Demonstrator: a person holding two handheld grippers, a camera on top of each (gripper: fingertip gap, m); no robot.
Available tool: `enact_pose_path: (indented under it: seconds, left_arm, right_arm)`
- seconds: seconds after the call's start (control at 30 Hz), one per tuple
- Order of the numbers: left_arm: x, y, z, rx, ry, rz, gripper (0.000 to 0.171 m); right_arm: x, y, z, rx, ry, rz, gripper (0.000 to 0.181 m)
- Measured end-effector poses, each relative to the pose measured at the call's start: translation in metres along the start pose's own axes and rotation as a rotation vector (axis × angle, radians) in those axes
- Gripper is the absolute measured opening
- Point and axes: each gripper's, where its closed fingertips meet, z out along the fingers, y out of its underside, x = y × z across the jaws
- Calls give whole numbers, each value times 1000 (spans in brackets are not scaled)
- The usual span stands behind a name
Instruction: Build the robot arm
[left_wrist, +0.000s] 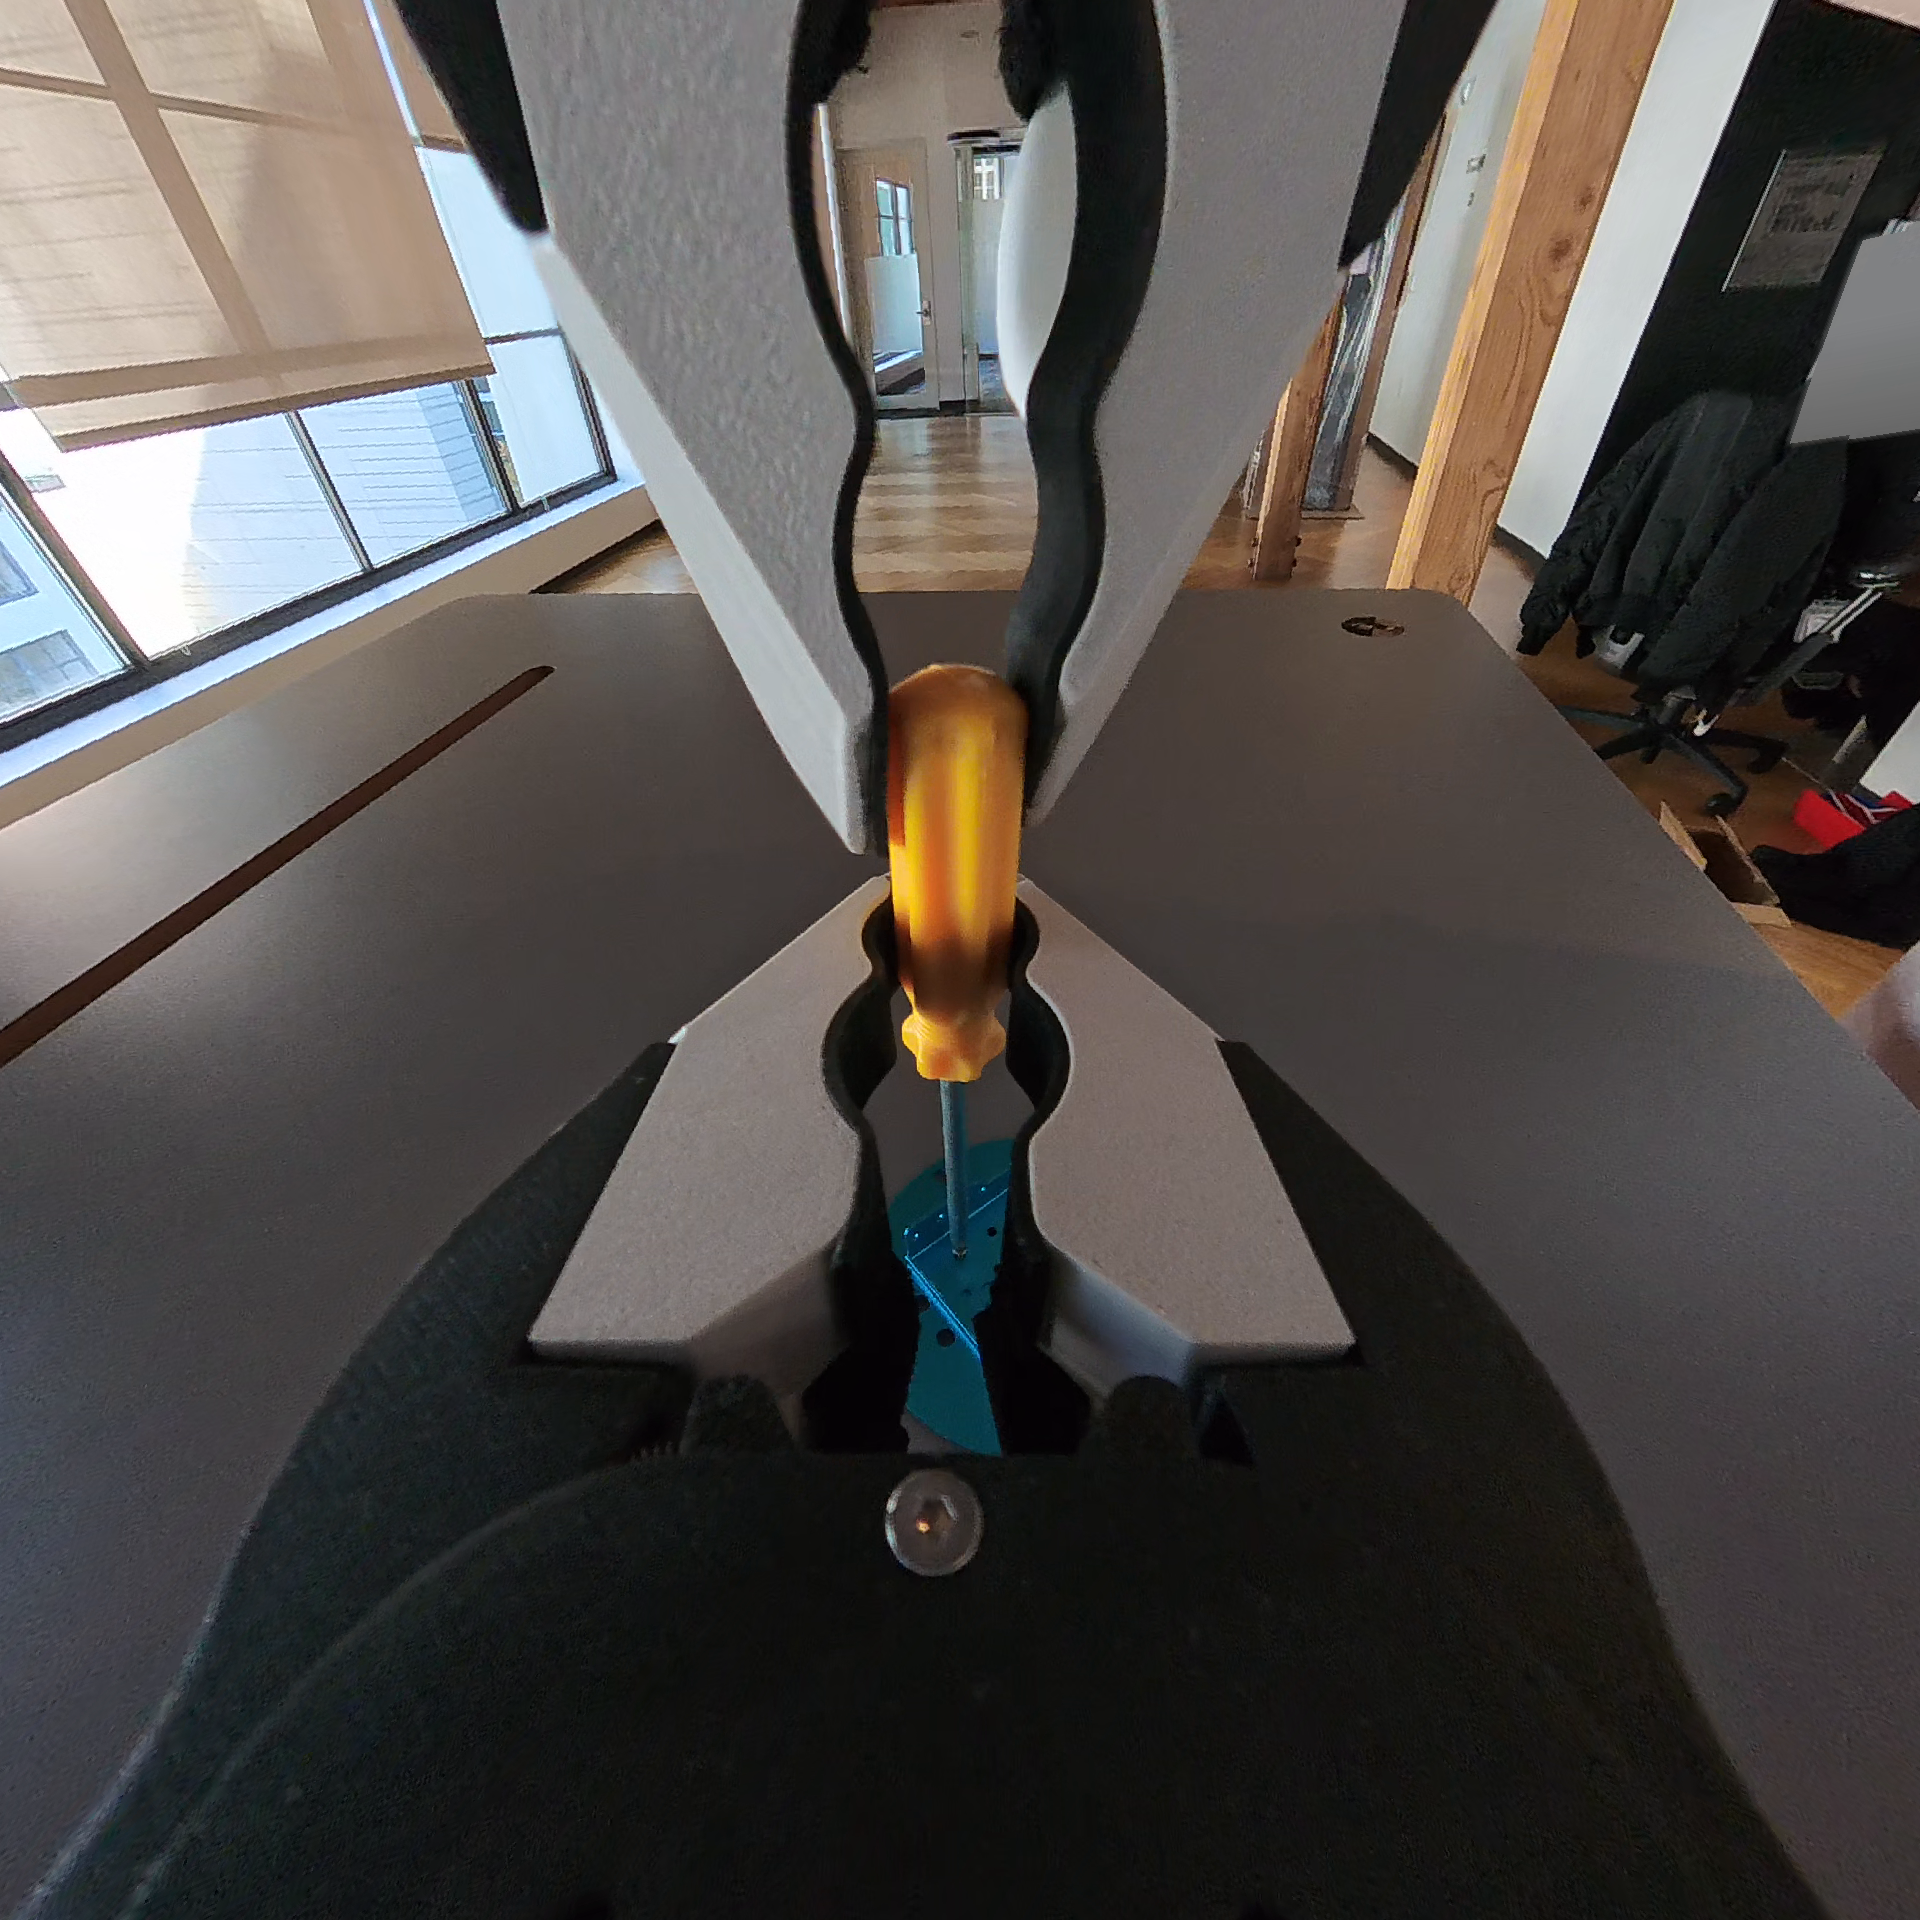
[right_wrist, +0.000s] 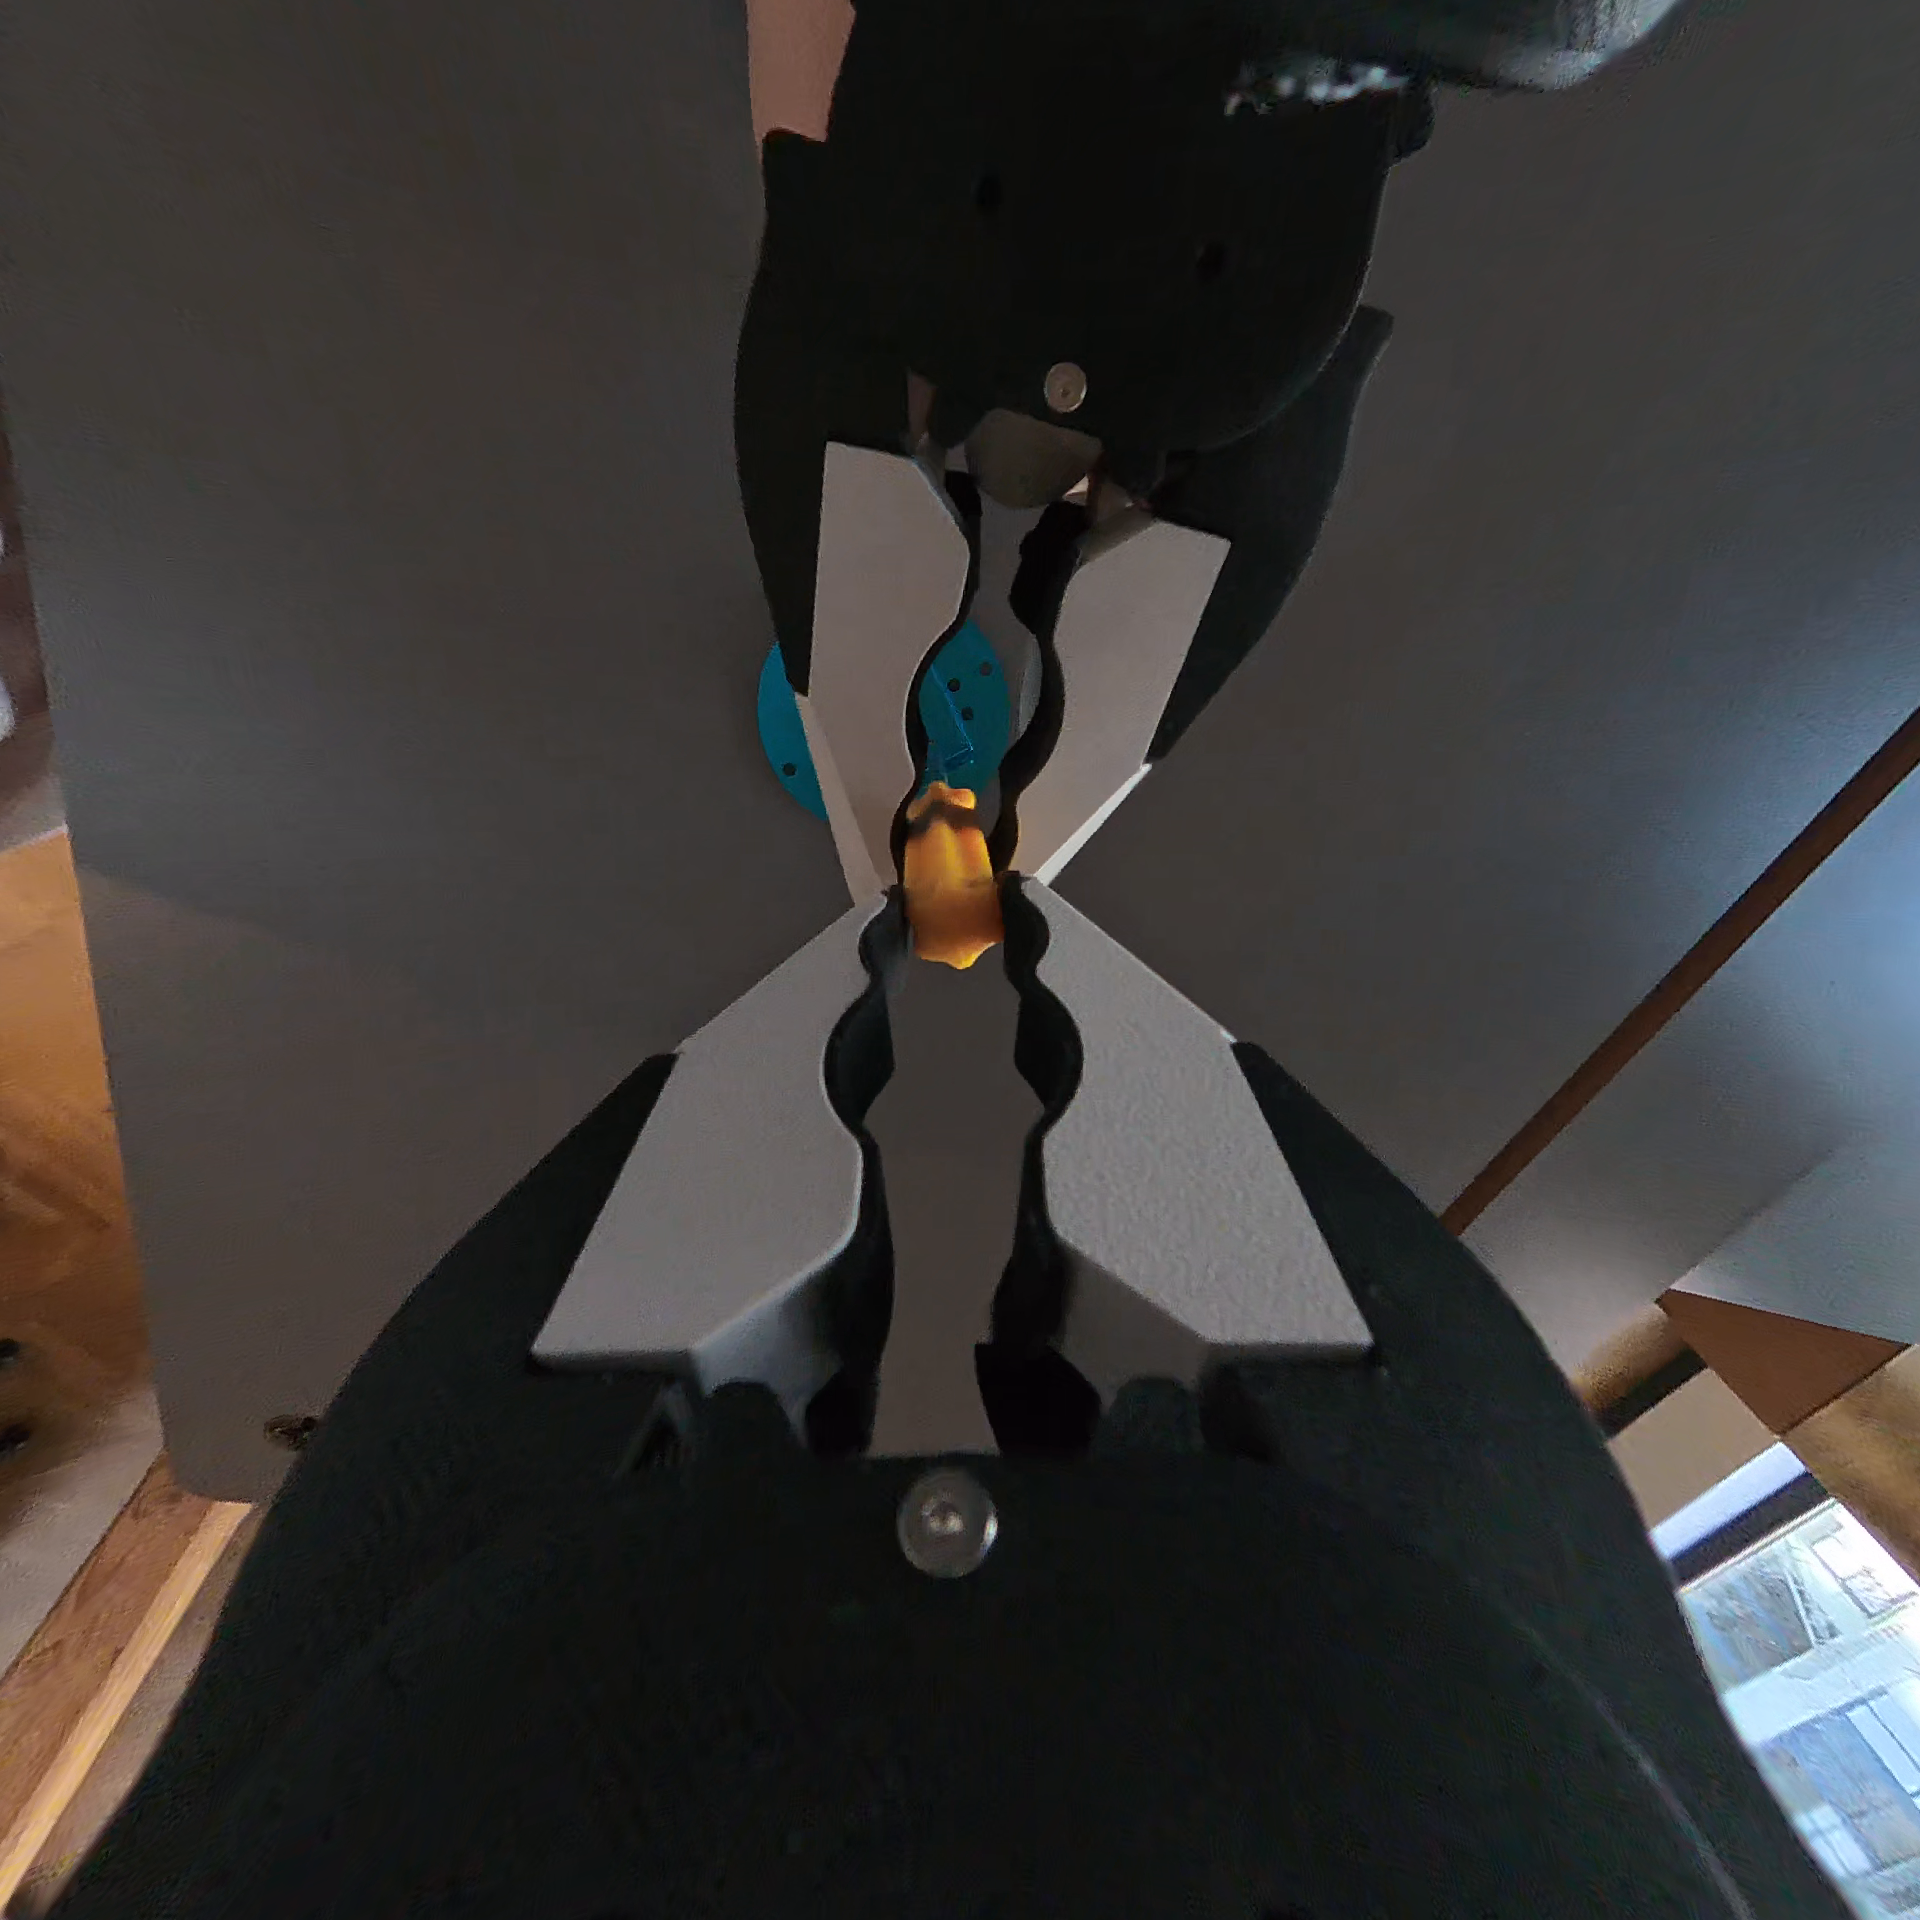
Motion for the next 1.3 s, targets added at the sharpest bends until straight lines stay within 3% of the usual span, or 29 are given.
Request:
enact_pose_path:
  seconds: [0.3,0.63,0.73,0.83,0.9,1.0,1.1,1.3]
  left_arm:
    - [4,0,3,-17,1,28,12]
    - [-2,1,4,-26,-41,1,10]
    - [-1,1,4,-26,-37,-10,10]
    - [1,2,5,-30,-29,6,10]
    - [1,2,6,-30,-27,2,10]
    - [-1,2,5,-26,-24,-13,10]
    - [0,2,5,-29,-25,-10,10]
    - [2,2,7,-35,-23,6,10]
  right_arm:
    - [-5,1,1,-47,-4,245,16]
    - [2,0,2,53,48,662,17]
    - [2,0,2,81,63,712,17]
    - [-2,1,3,53,34,570,17]
    - [-12,0,2,20,-29,407,36]
    - [-12,1,-5,10,-7,137,44]
    - [-4,0,-8,20,67,-89,40]
    - [-3,-4,-4,27,5,-63,18]
